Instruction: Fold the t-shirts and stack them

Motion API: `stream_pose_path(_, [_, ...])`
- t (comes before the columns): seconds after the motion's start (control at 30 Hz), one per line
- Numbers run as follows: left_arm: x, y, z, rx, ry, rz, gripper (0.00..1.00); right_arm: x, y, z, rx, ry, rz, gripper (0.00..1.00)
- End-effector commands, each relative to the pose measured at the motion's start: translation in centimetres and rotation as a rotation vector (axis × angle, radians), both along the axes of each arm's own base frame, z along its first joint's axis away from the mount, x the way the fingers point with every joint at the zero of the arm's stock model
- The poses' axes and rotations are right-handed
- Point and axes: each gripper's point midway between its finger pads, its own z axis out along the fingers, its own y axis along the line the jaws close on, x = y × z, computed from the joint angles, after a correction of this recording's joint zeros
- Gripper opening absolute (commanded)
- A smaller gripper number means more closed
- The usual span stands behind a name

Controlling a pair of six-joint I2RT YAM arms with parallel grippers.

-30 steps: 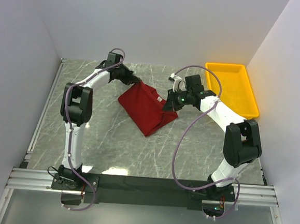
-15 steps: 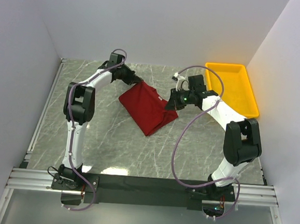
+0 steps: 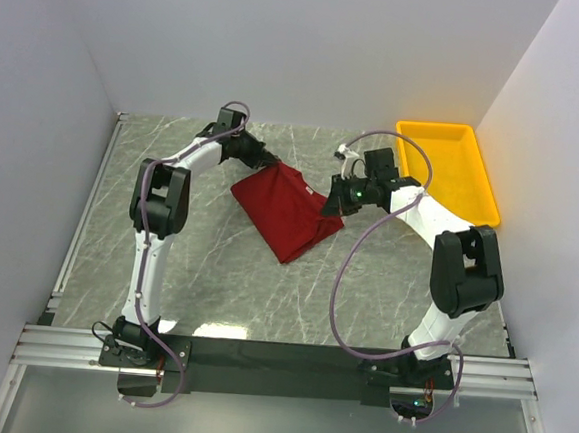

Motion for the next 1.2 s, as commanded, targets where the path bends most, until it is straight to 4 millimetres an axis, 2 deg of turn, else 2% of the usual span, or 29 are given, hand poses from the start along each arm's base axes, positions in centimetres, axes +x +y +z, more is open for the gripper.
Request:
stream_pose_path(0.0, [1.3, -1.0, 2.7, -0.040, -0.079, -0.011, 0.00, 0.6, -0.6, -0.7, -0.009, -0.010, -0.025, 0.00])
stream_pose_path(0.2, [1.6, -1.0, 2.8, -0.046, -0.087, 0.004, 0.01, 1.6, -1.0, -1.4, -0.027, -0.001, -0.049, 0.03])
stream_pose_path(0.27, [1.8, -1.2, 3.1, -0.056, -0.096, 0.007, 0.06, 2.1, -1.1, -1.6, -0.031, 0.007, -0.056, 0.04])
stream_pose_path(0.3, [1.9, -1.3, 3.4, -0.065, -0.102, 0.004, 0.07, 2.4, -1.2, -1.8, -0.038, 0.010, -0.067, 0.08])
stream_pose_path(0.37, [2.0, -1.3, 3.7, -0.075, -0.099, 0.004, 0.25, 2.8, -1.4, -2.0, -0.048, 0.012, -0.081, 0.18])
stream_pose_path(0.4, [2.2, -1.3, 4.2, -0.076, -0.113, 0.004, 0.31, 3.1, -1.7, -2.1, -0.056, 0.010, -0.098, 0.31])
stream_pose_path(0.43, [2.5, -1.1, 4.6, -0.069, -0.129, 0.010, 0.41, 3.5, -2.3, -2.1, -0.063, 0.002, -0.115, 0.35])
stream_pose_path(0.53, [3.3, -0.5, 6.6, -0.053, -0.190, 0.017, 0.57, 4.6, -3.7, -1.6, -0.083, -0.033, -0.166, 0.45])
stream_pose_path(0.6, [3.7, 0.0, 8.2, -0.039, -0.241, 0.013, 0.61, 5.3, -4.4, -0.8, -0.087, -0.060, -0.192, 0.49])
stream_pose_path(0.73, [4.3, 1.9, 10.7, 0.036, -0.327, -0.001, 0.61, 6.3, -5.7, 0.8, -0.113, -0.126, -0.230, 0.50])
stream_pose_path(0.77, [4.2, 2.6, 12.1, 0.082, -0.388, -0.012, 0.62, 6.6, -6.1, 1.4, -0.126, -0.158, -0.241, 0.50])
stream_pose_path(0.8, [3.9, 3.4, 12.3, 0.119, -0.389, -0.016, 0.62, 6.8, -6.3, 2.3, -0.131, -0.203, -0.231, 0.50])
stream_pose_path(0.83, [3.6, 4.1, 12.7, 0.164, -0.409, -0.023, 0.62, 6.8, -6.3, 2.3, -0.138, -0.213, -0.221, 0.49])
stream_pose_path(0.87, [3.1, 4.8, 14.6, 0.233, -0.490, -0.053, 0.63, 6.4, -5.6, 3.1, -0.102, -0.229, -0.178, 0.47])
stream_pose_path(0.9, [2.5, 5.4, 13.8, 0.279, -0.486, -0.061, 0.63, 5.9, -4.8, 3.4, -0.075, -0.243, -0.108, 0.44])
stream_pose_path(0.93, [1.6, 5.9, 15.8, 0.304, -0.536, -0.071, 0.63, 5.3, -4.0, 3.3, -0.050, -0.206, -0.049, 0.42])
stream_pose_path(0.97, [0.5, 6.3, 14.0, 0.348, -0.532, -0.114, 0.64, 3.8, -2.2, 3.8, 0.045, -0.172, 0.056, 0.35])
stream_pose_path(1.03, [-1.1, 6.5, 13.5, 0.361, -0.540, -0.148, 0.64, 3.1, -0.9, 3.0, 0.082, -0.109, 0.118, 0.31])
stream_pose_path(1.1, [-3.7, 6.2, 12.4, 0.340, -0.543, -0.210, 0.63, 1.9, 1.0, 2.7, 0.127, -0.064, 0.184, 0.24])
stream_pose_path(1.17, [-6.0, 5.7, 11.1, 0.314, -0.549, -0.258, 0.63, 1.6, 1.8, 1.5, 0.128, -0.011, 0.186, 0.21])
